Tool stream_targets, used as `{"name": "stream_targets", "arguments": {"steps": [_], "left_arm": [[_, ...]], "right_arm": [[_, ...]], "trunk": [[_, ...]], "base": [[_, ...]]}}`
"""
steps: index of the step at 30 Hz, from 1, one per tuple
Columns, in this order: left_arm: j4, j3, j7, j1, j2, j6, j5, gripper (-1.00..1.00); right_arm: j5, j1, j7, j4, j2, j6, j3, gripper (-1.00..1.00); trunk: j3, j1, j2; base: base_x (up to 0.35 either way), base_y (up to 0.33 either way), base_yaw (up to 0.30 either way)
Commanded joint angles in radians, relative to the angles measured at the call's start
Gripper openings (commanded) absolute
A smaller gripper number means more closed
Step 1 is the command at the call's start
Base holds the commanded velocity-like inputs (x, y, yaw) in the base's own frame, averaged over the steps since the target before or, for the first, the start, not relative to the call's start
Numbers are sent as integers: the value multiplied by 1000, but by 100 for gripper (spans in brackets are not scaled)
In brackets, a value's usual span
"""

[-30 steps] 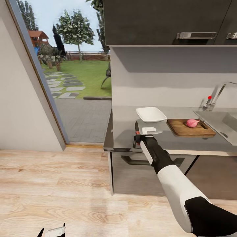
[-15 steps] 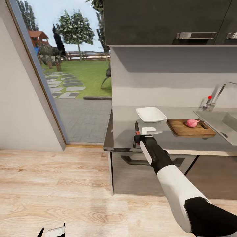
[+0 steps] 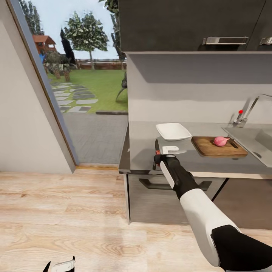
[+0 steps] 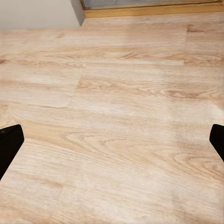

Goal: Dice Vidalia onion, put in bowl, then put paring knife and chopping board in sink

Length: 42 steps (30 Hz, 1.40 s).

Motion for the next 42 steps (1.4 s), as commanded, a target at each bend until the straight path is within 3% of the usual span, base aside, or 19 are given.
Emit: {"name": "stream_targets", "arguments": {"steps": [1, 28, 42], "left_arm": [[4, 8, 2, -2, 0, -6, -9, 100], [4, 9, 2, -2, 0, -6, -9, 100], [4, 9, 2, -2, 0, -6, -9, 100]], "right_arm": [[-5, 0, -9, 6, -1, 9, 3, -100], [-6, -18, -11, -15, 4, 45, 4, -100], [-6, -23, -11, -16, 4, 45, 4, -100]], "trunk": [[-1, 0, 0], [-1, 0, 0], [-1, 0, 0]], "base": [[0, 0, 0], [0, 3, 0], [0, 223, 0]]}}
